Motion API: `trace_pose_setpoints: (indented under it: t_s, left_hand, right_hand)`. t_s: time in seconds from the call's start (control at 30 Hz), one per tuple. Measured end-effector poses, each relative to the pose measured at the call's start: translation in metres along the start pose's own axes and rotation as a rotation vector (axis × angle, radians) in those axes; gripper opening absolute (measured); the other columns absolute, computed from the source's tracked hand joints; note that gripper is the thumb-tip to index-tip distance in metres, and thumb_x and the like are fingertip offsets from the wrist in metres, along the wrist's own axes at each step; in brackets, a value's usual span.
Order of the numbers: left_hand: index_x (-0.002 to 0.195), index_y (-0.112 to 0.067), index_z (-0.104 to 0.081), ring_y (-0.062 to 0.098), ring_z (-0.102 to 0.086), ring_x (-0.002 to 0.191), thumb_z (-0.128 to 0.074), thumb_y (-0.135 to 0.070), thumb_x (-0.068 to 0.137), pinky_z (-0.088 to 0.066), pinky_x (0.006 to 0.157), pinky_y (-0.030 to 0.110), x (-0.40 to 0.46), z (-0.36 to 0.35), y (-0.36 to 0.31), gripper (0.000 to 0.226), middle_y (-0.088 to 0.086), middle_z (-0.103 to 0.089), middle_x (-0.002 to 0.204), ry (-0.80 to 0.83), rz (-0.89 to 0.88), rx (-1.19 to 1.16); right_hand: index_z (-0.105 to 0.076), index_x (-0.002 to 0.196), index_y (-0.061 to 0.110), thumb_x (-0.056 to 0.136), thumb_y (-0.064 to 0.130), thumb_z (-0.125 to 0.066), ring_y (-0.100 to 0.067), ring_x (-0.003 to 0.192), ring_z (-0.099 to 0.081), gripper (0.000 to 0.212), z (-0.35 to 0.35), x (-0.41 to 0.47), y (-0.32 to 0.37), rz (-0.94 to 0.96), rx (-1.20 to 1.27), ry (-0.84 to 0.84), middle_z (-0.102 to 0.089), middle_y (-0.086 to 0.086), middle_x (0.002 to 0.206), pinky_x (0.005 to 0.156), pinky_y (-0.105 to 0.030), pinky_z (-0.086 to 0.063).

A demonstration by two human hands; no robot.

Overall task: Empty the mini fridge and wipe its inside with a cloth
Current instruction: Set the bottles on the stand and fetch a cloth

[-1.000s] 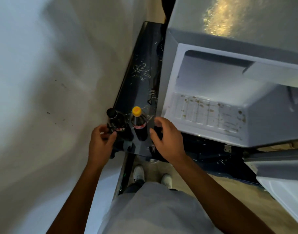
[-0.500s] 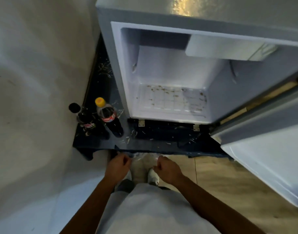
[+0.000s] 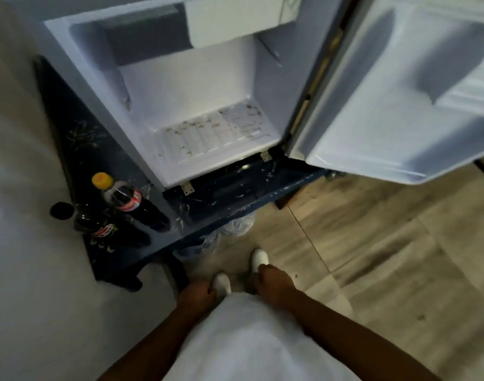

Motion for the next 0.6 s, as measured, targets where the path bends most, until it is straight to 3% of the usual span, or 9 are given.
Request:
trace_pose_setpoints:
  t_s: [0.13,0.27,0.4,0.5,0.6]
  left_hand:
    - [0.110,-0.013,-0.064,0.028,-0.064,0.115,-0.044,-0.038,0.100,-0.049,0.098,0.037,-0.008,0.002,-0.026,0.033,0.013,-0.067,0.123,-0.004,-0.062,0.128]
    - [0.101,-0.017,-0.063,0.028,-0.063,0.117,-0.048,-0.036,0.099,-0.048,0.097,0.032,-0.011,-0.013,-0.057,0.025,0.011,-0.067,0.122,0.106,-0.156,0.224]
    - [0.115,-0.016,-0.064,0.028,-0.064,0.118,-0.047,-0.044,0.094,-0.050,0.099,0.034,-0.007,-0.038,-0.071,0.038,0.009,-0.068,0.121,0.186,-0.222,0.372]
    - [0.118,-0.016,-0.064,0.027,-0.063,0.119,-0.048,-0.041,0.099,-0.049,0.100,0.033,-0.010,-0.054,-0.084,0.035,0.009,-0.067,0.127,0.218,-0.233,0.467]
    - [0.103,-0.020,-0.066,0.025,-0.064,0.114,-0.050,-0.036,0.097,-0.048,0.094,0.028,-0.024,-0.075,-0.118,0.023,0.008,-0.067,0.123,0.262,-0.307,0.524]
  right_hand:
    - [-0.047,0.133,0.015,0.087,0.052,-0.046,-0.033,0.114,-0.060,0.059,-0.016,-0.017,-0.049,-0.132,0.071,-0.063,-0.058,-0.013,0.131,0.085,-0.032,-0.043]
    - [-0.056,0.110,0.019,0.086,0.045,-0.050,-0.033,0.109,-0.062,0.036,-0.038,-0.045,-0.086,-0.251,0.123,-0.011,-0.061,-0.012,0.124,0.081,-0.035,-0.044]
    - [-0.061,0.118,0.013,0.094,0.040,-0.047,-0.032,0.119,-0.058,0.038,-0.055,-0.070,-0.120,-0.319,0.223,-0.012,-0.062,-0.013,0.128,0.094,-0.036,-0.046]
    - [-0.062,0.116,0.014,0.092,0.041,-0.049,-0.031,0.116,-0.060,0.039,-0.069,-0.091,-0.152,-0.413,0.366,-0.006,-0.063,-0.013,0.127,0.092,-0.035,-0.050]
    - [-0.063,0.120,0.014,0.091,0.041,-0.053,-0.030,0.119,-0.059,0.041,-0.083,-0.110,-0.183,-0.454,0.476,0.009,-0.063,-0.012,0.130,0.094,-0.034,-0.049]
Point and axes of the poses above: each hand's wrist, its own x-axis towards the middle knuckle, its own z-axis out of the back of the hand, y = z × x, the point moved 10 cm from there along x, towards the middle knuckle
